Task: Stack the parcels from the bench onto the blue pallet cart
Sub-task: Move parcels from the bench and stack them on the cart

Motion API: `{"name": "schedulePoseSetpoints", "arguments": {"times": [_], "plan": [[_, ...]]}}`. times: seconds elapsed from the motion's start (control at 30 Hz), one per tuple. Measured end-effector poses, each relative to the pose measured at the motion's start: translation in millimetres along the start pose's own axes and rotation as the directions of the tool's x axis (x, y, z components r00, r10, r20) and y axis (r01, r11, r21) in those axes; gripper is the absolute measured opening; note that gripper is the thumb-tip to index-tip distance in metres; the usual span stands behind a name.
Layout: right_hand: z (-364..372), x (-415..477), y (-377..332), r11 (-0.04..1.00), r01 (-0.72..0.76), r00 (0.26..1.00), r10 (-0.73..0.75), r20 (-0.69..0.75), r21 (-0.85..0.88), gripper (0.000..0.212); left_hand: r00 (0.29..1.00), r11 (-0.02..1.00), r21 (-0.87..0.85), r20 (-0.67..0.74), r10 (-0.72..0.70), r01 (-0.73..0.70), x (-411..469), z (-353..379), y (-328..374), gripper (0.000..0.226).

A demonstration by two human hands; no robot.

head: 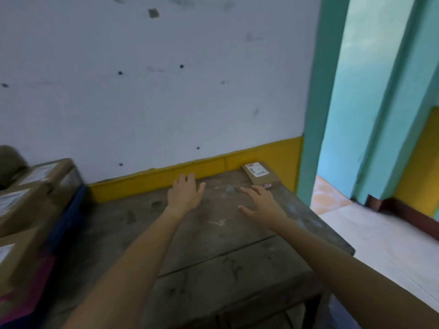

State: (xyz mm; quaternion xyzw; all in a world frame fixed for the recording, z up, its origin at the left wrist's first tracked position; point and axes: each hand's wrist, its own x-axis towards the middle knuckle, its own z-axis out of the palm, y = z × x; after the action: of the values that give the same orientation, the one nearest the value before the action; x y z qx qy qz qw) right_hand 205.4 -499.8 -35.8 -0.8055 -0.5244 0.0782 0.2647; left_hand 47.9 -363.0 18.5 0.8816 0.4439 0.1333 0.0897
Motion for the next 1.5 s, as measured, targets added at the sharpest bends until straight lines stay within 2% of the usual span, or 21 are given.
{"name": "schedulePoseSetpoints", "arguments": {"times": [0.2, 0.37, 0.5, 0.7, 0.87, 1.1, 1.37, 1.5], "plan": [[-21, 18, 72, 0.986, -0.081, 0.997, 0.079, -0.019, -0.148, 0.061, 0.994, 0.996, 0.005, 0.072, 0.084, -0.085, 51, 45, 59, 0.053], [-24, 60, 111, 0.975, -0.125, 0.992, 0.127, -0.001, -0.182, 0.059, 0.99, 0.995, -0.018, 0.093, 0.104, -0.103, 114, 85, 79, 0.052], [-12, 113, 148, 0.974, -0.159, 0.987, 0.163, 0.013, -0.16, 0.056, 0.988, 0.994, -0.033, 0.116, 0.105, -0.101, 184, 127, 84, 0.052], [26, 204, 213, 0.945, -0.311, 0.944, 0.32, 0.086, -0.104, 0.056, 0.973, 0.998, -0.037, 0.226, 0.053, -0.046, 295, 203, 82, 0.052], [53, 255, 253, 0.91, -0.415, 0.907, 0.415, 0.071, -0.01, 0.062, 0.953, 0.999, -0.01, 0.3, 0.048, -0.047, 366, 261, 87, 0.051], [78, 282, 275, 0.882, -0.466, 0.884, 0.466, 0.022, 0.073, 0.061, 0.92, 0.987, 0.004, 0.362, 0.15, -0.163, 427, 302, 108, 0.054], [96, 282, 272, 0.864, -0.496, 0.864, 0.501, -0.046, 0.087, 0.055, 0.917, 0.99, -0.026, 0.374, 0.135, -0.136, 444, 327, 108, 0.057], [94, 283, 270, 0.819, -0.541, 0.828, 0.559, -0.052, 0.19, 0.052, 0.92, 0.992, -0.069, 0.371, 0.126, -0.108, 439, 329, 106, 0.056]]}}
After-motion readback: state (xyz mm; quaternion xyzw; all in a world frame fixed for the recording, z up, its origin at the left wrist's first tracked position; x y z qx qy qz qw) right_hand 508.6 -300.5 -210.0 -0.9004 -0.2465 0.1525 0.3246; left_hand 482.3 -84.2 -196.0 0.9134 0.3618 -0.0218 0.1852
